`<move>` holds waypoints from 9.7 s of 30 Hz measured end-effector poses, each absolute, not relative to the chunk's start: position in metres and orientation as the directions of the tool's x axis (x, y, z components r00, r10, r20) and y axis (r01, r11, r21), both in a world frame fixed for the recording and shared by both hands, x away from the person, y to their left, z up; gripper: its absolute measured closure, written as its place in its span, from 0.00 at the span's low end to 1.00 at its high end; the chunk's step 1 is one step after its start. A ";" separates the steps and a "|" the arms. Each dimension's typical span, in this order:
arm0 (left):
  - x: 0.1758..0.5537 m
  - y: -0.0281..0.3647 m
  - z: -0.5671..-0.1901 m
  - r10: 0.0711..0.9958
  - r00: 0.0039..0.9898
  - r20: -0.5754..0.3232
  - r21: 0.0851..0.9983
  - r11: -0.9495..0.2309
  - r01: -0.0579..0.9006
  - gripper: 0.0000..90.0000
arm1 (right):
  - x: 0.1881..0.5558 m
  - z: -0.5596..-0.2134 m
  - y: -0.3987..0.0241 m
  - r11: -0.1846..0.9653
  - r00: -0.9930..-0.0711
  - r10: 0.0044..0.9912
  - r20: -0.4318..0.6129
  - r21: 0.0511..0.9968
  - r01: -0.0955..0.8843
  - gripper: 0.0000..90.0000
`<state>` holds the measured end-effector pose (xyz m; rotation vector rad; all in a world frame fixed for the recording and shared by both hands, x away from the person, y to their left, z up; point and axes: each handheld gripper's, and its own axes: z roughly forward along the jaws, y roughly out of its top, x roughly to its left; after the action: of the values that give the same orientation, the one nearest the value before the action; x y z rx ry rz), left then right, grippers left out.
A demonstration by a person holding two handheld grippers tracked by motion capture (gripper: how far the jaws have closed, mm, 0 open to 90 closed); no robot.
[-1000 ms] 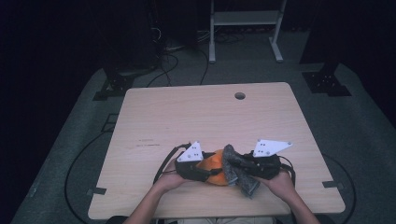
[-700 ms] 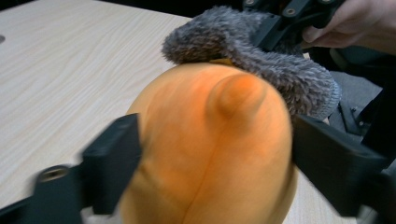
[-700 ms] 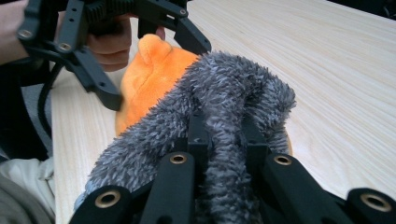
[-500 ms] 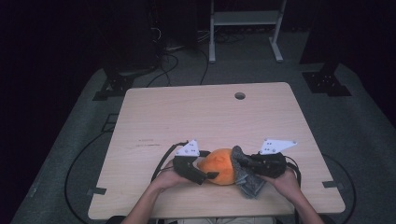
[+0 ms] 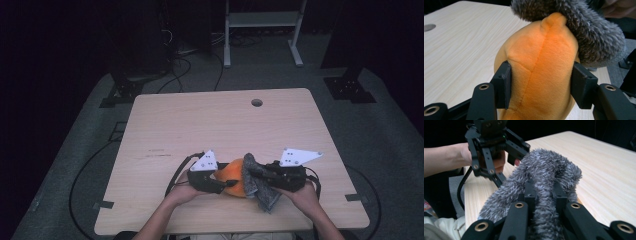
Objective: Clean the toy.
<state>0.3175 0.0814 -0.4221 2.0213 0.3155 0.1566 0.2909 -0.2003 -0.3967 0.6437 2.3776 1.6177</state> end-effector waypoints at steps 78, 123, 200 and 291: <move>0.317 0.084 -0.419 0.287 0.956 -0.054 0.888 -0.425 0.178 0.43 | 0.292 -0.398 -0.211 0.317 -0.856 0.513 0.062 0.914 0.255 0.87; 0.310 0.074 -0.421 0.246 0.968 -0.042 0.895 -0.421 0.146 0.42 | 0.293 -0.399 -0.214 0.366 -0.857 0.513 0.045 0.892 0.267 0.88; 0.303 0.063 -0.436 0.252 0.967 0.034 0.888 -0.451 0.086 0.51 | 0.314 -0.413 -0.245 0.283 -0.832 0.509 0.218 0.871 0.402 0.89; 0.300 0.064 -0.414 0.313 0.949 0.045 0.893 -0.438 0.103 0.49 | 0.291 -0.392 -0.199 0.334 -0.870 0.485 0.090 0.900 0.279 0.88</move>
<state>0.3003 0.0643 -0.4136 2.0226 0.2965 0.2453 0.2908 -0.1994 -0.3922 0.6973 2.3999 1.5594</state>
